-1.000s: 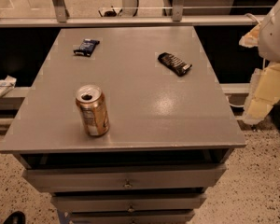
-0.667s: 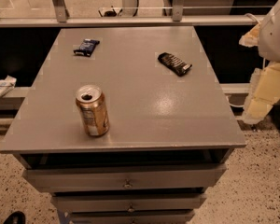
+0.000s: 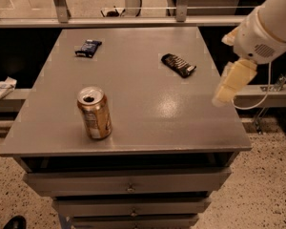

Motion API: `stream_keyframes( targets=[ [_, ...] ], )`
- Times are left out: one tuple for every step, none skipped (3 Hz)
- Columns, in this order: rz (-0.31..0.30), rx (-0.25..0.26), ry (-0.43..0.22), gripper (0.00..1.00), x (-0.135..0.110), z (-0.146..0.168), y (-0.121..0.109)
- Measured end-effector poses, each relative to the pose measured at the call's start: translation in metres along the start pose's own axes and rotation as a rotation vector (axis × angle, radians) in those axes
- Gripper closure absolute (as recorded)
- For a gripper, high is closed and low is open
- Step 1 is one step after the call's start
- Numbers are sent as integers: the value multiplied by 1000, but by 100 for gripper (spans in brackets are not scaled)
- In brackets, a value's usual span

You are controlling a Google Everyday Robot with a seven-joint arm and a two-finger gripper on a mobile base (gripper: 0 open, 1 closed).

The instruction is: Move rxbar chocolate near rxbar blueberry

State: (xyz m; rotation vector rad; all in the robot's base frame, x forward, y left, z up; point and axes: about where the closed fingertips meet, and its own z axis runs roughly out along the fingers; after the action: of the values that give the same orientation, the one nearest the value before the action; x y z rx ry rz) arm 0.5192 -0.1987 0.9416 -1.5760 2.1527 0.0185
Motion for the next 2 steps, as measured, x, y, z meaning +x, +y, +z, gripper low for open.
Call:
stream_keyframes(
  targets=[
    [45,13,-107,0,-19,47,-31],
    [111,48,-227,0,-41,97,-70]
  ],
)
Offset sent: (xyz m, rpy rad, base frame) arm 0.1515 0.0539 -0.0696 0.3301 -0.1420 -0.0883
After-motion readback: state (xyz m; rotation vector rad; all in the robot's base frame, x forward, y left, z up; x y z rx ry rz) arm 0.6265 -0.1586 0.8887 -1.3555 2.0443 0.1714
